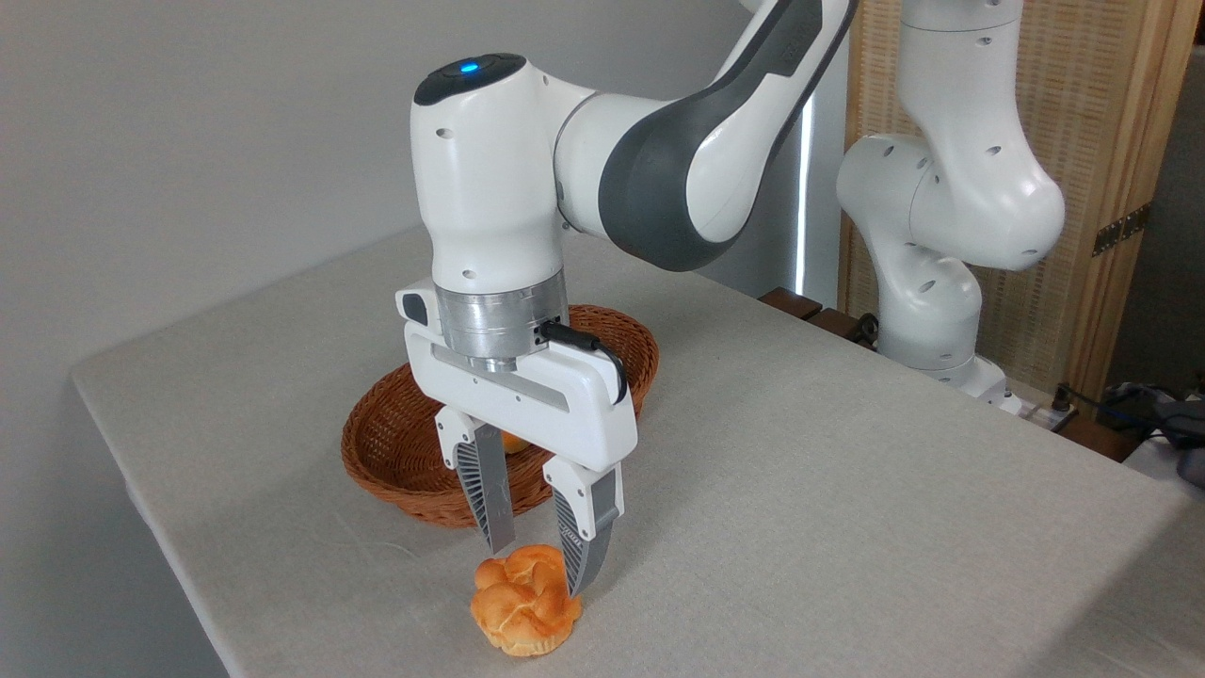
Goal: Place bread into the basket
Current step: 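Move the open gripper over the round bread roll and lower it, then close the gripper on the round bread roll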
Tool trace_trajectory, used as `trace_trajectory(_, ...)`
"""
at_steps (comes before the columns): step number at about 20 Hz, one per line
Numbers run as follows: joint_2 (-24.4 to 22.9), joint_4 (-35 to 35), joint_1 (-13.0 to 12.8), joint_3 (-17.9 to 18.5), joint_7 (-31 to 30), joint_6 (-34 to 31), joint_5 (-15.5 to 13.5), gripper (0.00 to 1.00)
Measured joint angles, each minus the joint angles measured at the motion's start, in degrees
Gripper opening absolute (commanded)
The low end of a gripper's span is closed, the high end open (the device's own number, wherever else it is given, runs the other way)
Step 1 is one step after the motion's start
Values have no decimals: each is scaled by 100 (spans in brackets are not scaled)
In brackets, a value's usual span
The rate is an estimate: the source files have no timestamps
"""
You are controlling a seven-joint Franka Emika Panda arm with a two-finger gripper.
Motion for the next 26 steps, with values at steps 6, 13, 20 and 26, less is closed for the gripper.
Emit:
trace_trajectory(6, 50, -209, -3, -3, 18, 494, 0, 100)
trace_trajectory(13, 126, -293, -10, -13, 459, 545, 0, 93)
trace_trajectory(20, 145, -305, -24, -22, 506, 545, 0, 62)
trace_trajectory(26, 145, -305, -28, -28, 535, 545, 0, 62)
